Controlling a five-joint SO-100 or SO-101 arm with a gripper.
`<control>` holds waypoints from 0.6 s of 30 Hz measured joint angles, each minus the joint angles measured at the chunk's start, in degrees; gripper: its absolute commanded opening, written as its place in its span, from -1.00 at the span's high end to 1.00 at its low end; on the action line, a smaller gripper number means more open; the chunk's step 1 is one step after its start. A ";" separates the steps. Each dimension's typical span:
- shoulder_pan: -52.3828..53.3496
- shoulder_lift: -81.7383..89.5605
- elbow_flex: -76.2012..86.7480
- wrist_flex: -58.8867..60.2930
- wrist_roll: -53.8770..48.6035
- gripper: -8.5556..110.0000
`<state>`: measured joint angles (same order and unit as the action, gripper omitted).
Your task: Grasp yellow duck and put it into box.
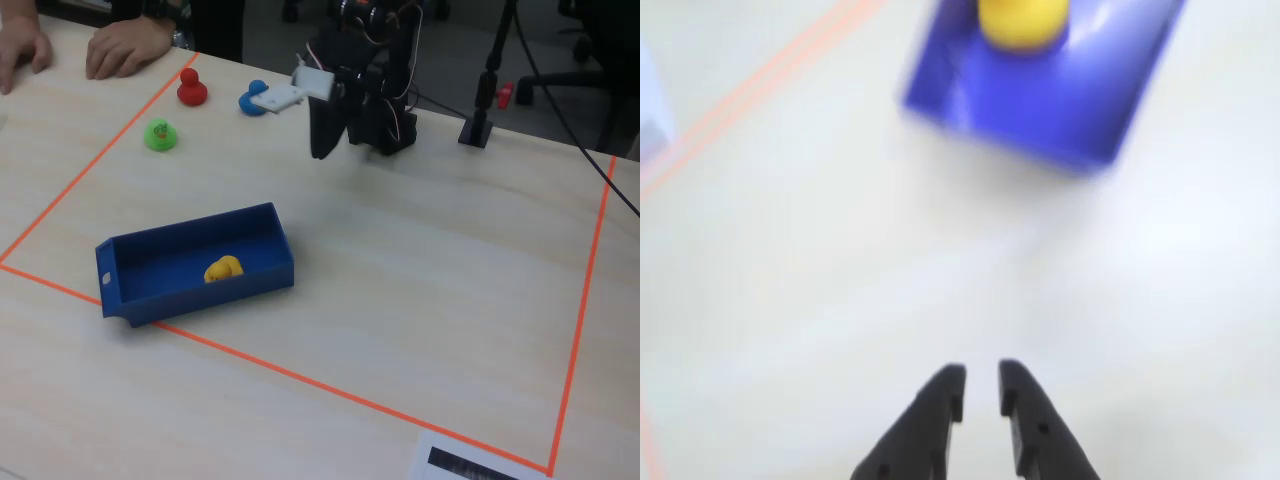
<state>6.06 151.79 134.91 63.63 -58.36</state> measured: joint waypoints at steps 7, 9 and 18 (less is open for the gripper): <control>-1.41 24.43 26.54 3.78 -8.70 0.85; -1.58 28.48 31.64 4.57 -10.37 0.85; -1.76 37.79 42.98 8.35 -13.54 0.85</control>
<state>4.31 189.58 177.89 71.98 -71.89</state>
